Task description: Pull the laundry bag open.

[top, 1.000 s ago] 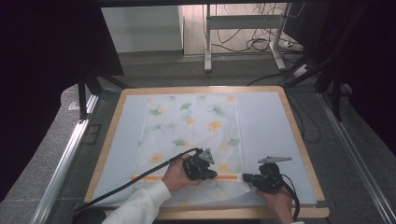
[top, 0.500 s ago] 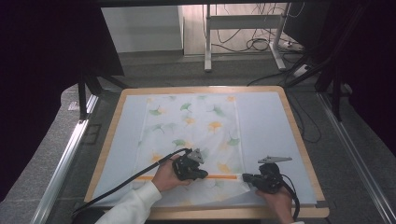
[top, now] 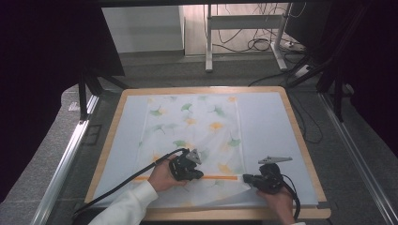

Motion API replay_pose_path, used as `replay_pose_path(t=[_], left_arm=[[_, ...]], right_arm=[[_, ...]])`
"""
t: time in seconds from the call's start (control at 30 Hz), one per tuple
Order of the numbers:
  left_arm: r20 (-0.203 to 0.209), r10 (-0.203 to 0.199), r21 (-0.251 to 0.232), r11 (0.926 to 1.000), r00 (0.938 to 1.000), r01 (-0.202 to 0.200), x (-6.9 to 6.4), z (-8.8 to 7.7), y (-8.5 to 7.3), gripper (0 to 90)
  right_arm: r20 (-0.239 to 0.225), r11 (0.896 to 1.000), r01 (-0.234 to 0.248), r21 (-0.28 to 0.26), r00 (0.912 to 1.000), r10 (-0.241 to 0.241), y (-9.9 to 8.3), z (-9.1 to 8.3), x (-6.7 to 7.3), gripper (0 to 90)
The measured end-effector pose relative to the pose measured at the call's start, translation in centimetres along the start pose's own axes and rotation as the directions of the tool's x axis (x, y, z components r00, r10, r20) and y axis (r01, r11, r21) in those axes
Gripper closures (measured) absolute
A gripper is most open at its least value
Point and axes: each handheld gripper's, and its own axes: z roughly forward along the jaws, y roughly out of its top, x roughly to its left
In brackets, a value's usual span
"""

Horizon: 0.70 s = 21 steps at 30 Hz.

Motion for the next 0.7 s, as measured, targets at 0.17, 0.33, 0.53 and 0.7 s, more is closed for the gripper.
replay_pose_path(t=[0.17, 0.33, 0.53, 0.7], left_arm=[[0.010, -0.021, -0.027, 0.9994, 0.9997, 0.021, 0.1, 0.0, -0.4, 90.0], [0.012, -0.024, -0.029, 0.9993, 0.9996, 0.025, 0.0, -0.1, -0.6, 90.0], [0.022, -0.032, -0.035, 0.9988, 0.9993, 0.032, 0.2, -0.2, -0.8, 90.0], [0.007, -0.026, -0.019, 0.9995, 0.9996, 0.026, 0.3, -0.6, -1.2, 90.0]], right_arm=[[0.008, 1.000, 0.004, -0.001, 1.0000, -0.004, 0.0, 0.0, 0.1, 89.4], [0.010, 1.000, 0.007, -0.006, 0.9999, -0.007, -0.1, 0.0, 0.2, 89.4], [0.009, 1.000, 0.001, -0.012, 1.0000, 0.000, -0.2, 0.0, 0.1, 89.5], [0.020, 1.000, 0.005, -0.013, 0.9998, -0.004, -0.2, 0.0, 0.3, 89.5]])
